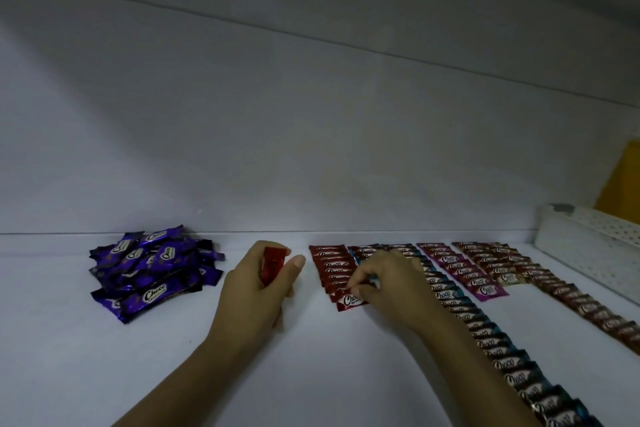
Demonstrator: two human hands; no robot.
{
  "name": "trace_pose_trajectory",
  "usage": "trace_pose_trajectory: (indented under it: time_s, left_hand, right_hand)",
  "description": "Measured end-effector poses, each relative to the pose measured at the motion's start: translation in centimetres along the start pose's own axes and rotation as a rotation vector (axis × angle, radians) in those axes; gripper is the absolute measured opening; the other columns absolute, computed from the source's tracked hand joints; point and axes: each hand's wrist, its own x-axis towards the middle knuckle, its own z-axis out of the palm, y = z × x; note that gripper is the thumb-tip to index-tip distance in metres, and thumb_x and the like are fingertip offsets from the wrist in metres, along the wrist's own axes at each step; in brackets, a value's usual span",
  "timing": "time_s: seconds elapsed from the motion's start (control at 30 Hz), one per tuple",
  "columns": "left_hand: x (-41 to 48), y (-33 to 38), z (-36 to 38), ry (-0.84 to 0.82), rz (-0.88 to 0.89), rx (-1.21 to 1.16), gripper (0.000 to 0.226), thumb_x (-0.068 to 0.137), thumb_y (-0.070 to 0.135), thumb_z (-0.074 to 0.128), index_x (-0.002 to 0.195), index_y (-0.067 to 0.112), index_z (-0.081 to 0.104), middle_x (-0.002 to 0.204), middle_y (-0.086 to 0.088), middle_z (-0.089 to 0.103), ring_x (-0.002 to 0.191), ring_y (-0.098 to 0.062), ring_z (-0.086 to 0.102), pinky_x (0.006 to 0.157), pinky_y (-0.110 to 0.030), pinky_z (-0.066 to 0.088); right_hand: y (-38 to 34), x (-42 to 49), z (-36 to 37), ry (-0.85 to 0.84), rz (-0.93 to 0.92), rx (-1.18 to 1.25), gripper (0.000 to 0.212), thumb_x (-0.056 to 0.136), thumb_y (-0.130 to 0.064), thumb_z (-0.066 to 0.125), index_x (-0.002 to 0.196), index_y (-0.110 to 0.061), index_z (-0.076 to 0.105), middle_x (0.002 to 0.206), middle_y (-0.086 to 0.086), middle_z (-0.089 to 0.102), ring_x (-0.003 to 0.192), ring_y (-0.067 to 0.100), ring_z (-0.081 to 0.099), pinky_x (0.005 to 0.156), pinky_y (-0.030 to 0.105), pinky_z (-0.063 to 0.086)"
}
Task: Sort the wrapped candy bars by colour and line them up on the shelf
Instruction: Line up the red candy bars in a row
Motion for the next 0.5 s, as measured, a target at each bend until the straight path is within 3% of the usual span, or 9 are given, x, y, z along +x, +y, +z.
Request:
trace_pose_trajectory:
  time_s: [0.1,0.17,0.27,0.33,0.4,0.5]
  left_hand:
    - [-0.1,0.6,0.2,-0.071,-0.109,-0.172,0.047,0.082,0.059,0.04,0.095,0.016,0.055,0.057,-0.001,0.062,0.035,-0.01,0.046,0.036,-0.02,0.04]
    - [0.0,0.5,0.3,-0.13,-0.215,-0.305,0.062,0.079,0.069,0.025,0.105,0.021,0.056,0.048,-0.004,0.055,0.032,-0.012,0.043,0.034,-0.02,0.035]
    - [0.1,0.5,0.4,-0.23,-0.278,-0.391,0.074,0.068,0.078,0.016,0.12,0.039,0.049,0.044,-0.007,0.052,0.032,-0.015,0.042,0.035,-0.021,0.035]
    - [0.1,0.4,0.6,-0.26,-0.273,-0.408,0.076,0.063,0.081,0.016,0.122,0.046,0.047,0.045,-0.005,0.056,0.04,-0.024,0.048,0.045,-0.028,0.041]
    - [0.0,0.5,0.7,-0.322,-0.231,-0.371,0.074,0.063,0.082,0.016,0.123,0.048,0.045,0.048,-0.004,0.059,0.04,-0.023,0.049,0.045,-0.027,0.041]
    - [-0.1,0.8,0.7,-0.362,-0.151,-0.298,0.065,0.074,0.076,0.021,0.119,0.041,0.052,0.059,-0.009,0.065,0.035,-0.012,0.043,0.037,-0.02,0.035]
  right_hand:
    - [-0.1,0.0,0.4,-0.005,0.022,-0.059,0.023,0.083,-0.03,0.069,0.068,-0.04,0.053,0.092,-0.022,0.052,0.102,0.005,0.043,0.101,0.033,0.024]
    - [-0.3,0.1,0.4,0.04,0.027,-0.056,0.028,0.082,-0.03,0.071,0.068,-0.038,0.047,0.095,-0.017,0.055,0.101,0.007,0.048,0.101,0.034,0.031]
    - [-1.8,0.0,0.2,0.115,0.019,0.463,0.013,0.08,-0.035,0.073,0.073,-0.028,0.063,0.083,-0.006,0.068,0.085,0.009,0.062,0.081,0.028,0.048]
    - [-3.7,-0.2,0.1,0.004,-0.019,0.793,0.018,0.076,-0.041,0.069,0.076,-0.023,0.072,0.078,-0.003,0.072,0.077,0.006,0.066,0.072,0.02,0.051]
    - [-4.9,-0.5,0.3,-0.093,-0.074,0.872,0.008,0.078,-0.03,0.07,0.074,-0.023,0.074,0.074,-0.004,0.072,0.073,0.005,0.066,0.07,0.016,0.05]
    - [-4.8,-0.5,0.2,-0.048,-0.005,0.921,0.008,0.082,-0.015,0.07,0.075,-0.014,0.074,0.073,0.011,0.069,0.07,0.013,0.062,0.069,0.022,0.049]
